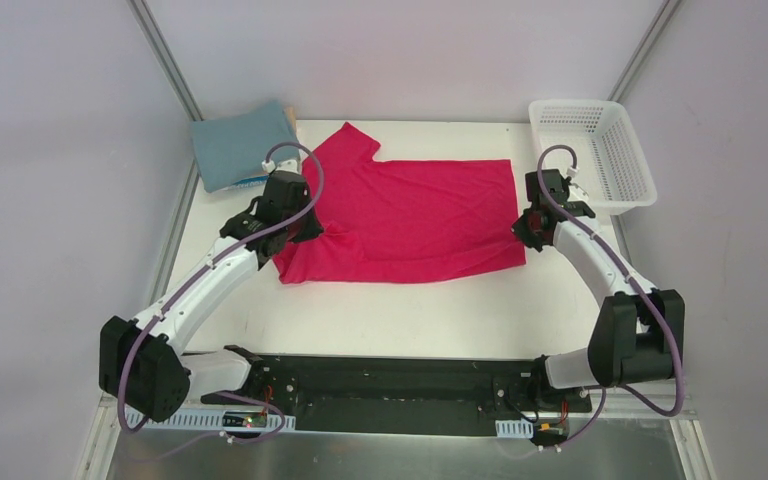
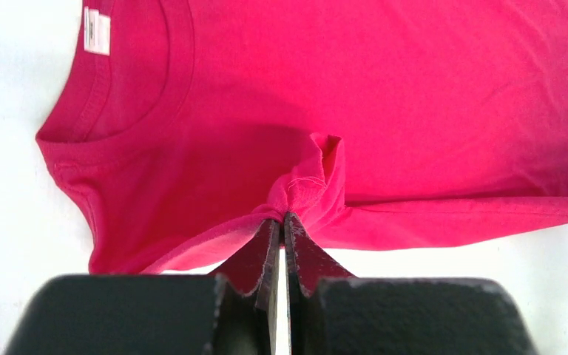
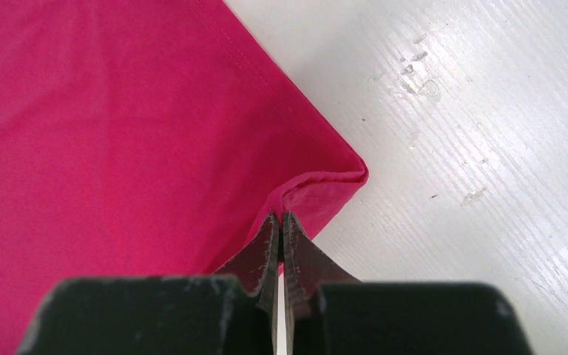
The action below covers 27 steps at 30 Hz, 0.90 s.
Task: Fold and stack the t-shirts
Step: Fold the flattened tshirt in 1/3 of the way
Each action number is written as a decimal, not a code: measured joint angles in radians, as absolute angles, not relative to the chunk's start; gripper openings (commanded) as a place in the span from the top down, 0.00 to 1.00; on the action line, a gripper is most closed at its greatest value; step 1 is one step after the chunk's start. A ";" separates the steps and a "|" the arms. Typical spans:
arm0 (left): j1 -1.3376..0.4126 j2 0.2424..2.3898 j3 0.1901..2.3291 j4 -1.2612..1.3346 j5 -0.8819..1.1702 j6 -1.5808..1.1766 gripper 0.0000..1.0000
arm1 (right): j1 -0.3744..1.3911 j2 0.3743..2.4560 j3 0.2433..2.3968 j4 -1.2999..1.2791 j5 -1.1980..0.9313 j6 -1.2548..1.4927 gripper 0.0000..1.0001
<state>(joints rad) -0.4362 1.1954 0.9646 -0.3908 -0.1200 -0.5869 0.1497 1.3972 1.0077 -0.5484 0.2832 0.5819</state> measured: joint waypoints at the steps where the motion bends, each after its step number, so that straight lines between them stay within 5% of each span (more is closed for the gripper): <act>1: -0.434 1.202 0.970 -0.385 -0.122 -0.580 1.00 | 0.149 1.402 1.012 -0.548 0.284 0.582 1.00; 16: -0.349 1.288 1.052 -0.336 -0.124 -0.483 1.00 | 0.132 1.446 1.046 -0.529 0.294 0.562 1.00; 17: -0.344 1.298 1.058 -0.334 -0.122 -0.476 1.00 | 0.132 1.453 1.054 -0.526 0.294 0.560 0.90; 18: -0.339 1.308 1.065 -0.331 -0.120 -0.470 1.00 | 0.132 1.459 1.059 -0.523 0.294 0.559 1.00; 27: -0.311 1.428 1.143 -0.311 -0.085 -0.409 1.00 | 0.126 1.507 1.088 -0.503 0.295 0.555 1.00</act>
<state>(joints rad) -0.3115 1.4284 1.1427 -0.3115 -0.0853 -0.4088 0.1265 1.5074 1.0882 -0.5026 0.2951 0.5552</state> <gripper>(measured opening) 0.006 0.009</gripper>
